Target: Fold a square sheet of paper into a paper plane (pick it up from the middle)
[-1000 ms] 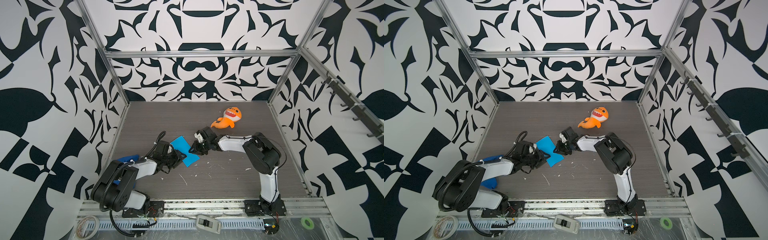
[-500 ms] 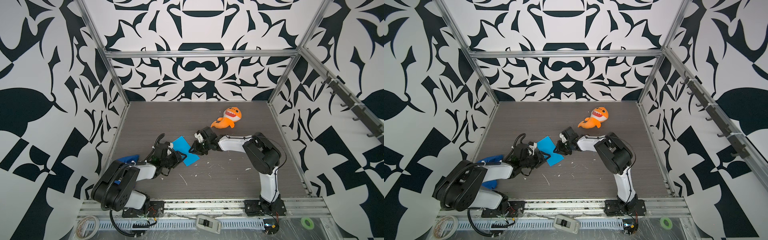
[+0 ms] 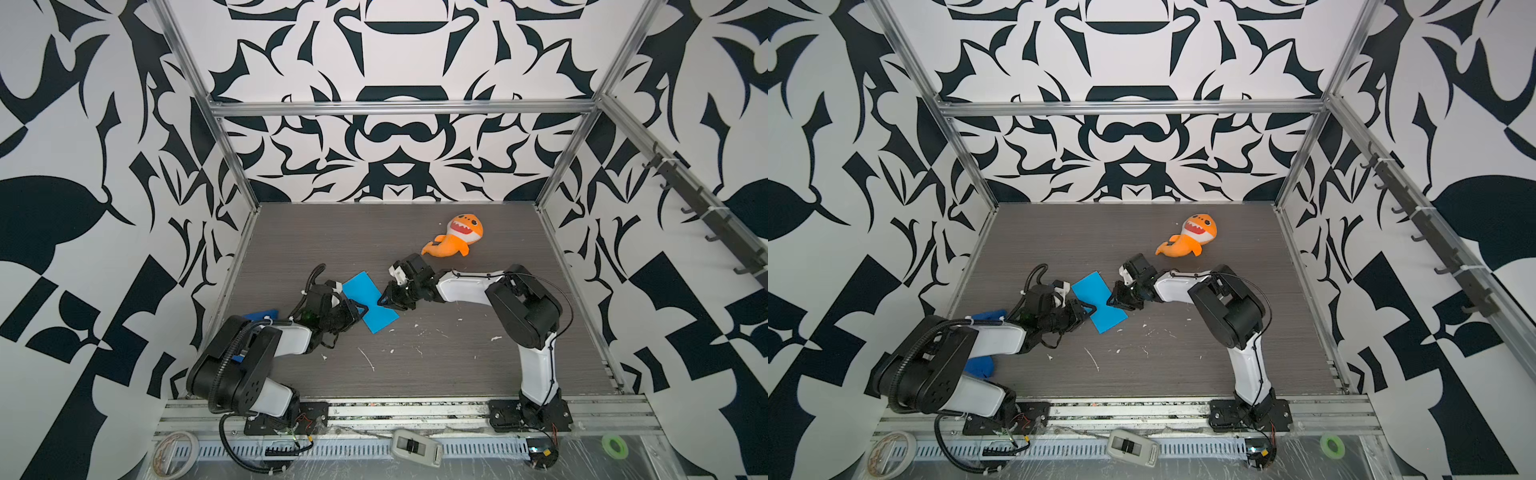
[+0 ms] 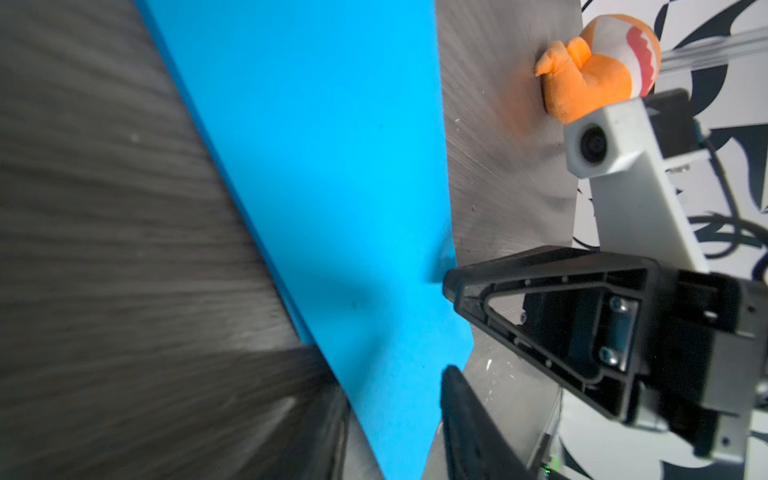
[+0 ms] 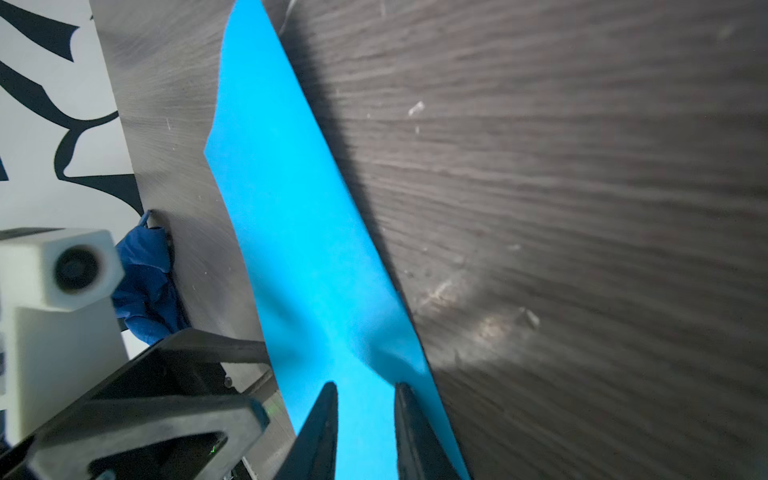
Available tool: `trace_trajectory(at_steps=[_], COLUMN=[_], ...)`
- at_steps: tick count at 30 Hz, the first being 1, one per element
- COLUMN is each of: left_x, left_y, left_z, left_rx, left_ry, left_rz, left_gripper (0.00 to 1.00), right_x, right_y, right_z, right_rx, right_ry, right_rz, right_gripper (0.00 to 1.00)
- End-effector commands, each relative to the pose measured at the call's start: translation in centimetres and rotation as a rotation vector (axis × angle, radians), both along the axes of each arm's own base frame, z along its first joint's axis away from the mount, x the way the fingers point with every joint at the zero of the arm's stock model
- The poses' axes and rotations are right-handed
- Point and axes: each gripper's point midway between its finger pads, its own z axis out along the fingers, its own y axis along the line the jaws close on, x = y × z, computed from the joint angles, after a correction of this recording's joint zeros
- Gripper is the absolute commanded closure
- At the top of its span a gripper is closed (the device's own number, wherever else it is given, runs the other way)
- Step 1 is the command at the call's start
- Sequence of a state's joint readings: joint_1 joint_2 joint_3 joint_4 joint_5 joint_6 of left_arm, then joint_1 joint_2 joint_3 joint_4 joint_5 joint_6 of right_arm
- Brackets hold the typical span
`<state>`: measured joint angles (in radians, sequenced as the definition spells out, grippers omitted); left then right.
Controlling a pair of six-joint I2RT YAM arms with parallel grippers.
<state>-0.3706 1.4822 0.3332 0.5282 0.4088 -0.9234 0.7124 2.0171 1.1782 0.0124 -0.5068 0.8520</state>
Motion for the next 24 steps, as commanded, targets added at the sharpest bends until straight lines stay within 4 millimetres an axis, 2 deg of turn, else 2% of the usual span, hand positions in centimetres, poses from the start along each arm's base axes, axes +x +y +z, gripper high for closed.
trace_trajectory(at_steps=[1, 10, 13, 16, 20, 24], left_x=[0.1, 0.4, 0.3, 0.4, 0.3, 0.2], left_y=[-0.6, -0.7, -0.5, -0.4, -0.3, -0.4], left_z=[0.2, 0.4, 0.3, 0.3, 0.5, 1.0], left_rx=[-0.047, -0.072, -0.064, -0.057, -0.051, -0.055], left_ry=[0.017, 0.046, 0.076, 0.107, 0.158, 0.219], left_rz=[-0.005, 0.022, 0.043, 0.057, 0.074, 0.092], left_gripper=[0.64, 0.75, 0.81, 0.91, 0.96, 0.97], right_x=[-0.8, -0.5, -0.1, 0.4, 0.8, 0.7], right_y=[-1.2, -0.9, -0.6, -0.2, -0.8, -3.0], right_z=[-2.2, -1.8, -0.7, 1.4, 4.1, 5.2], right_rx=[-0.055, -0.042, -0.024, 0.002, -0.009, -0.082], right_ry=[0.047, 0.028, -0.025, -0.113, -0.277, -0.469], right_rz=[-0.013, -0.001, 0.027, 0.074, 0.133, 0.186], right_gripper=[0.71, 0.71, 0.69, 0.65, 0.55, 0.39])
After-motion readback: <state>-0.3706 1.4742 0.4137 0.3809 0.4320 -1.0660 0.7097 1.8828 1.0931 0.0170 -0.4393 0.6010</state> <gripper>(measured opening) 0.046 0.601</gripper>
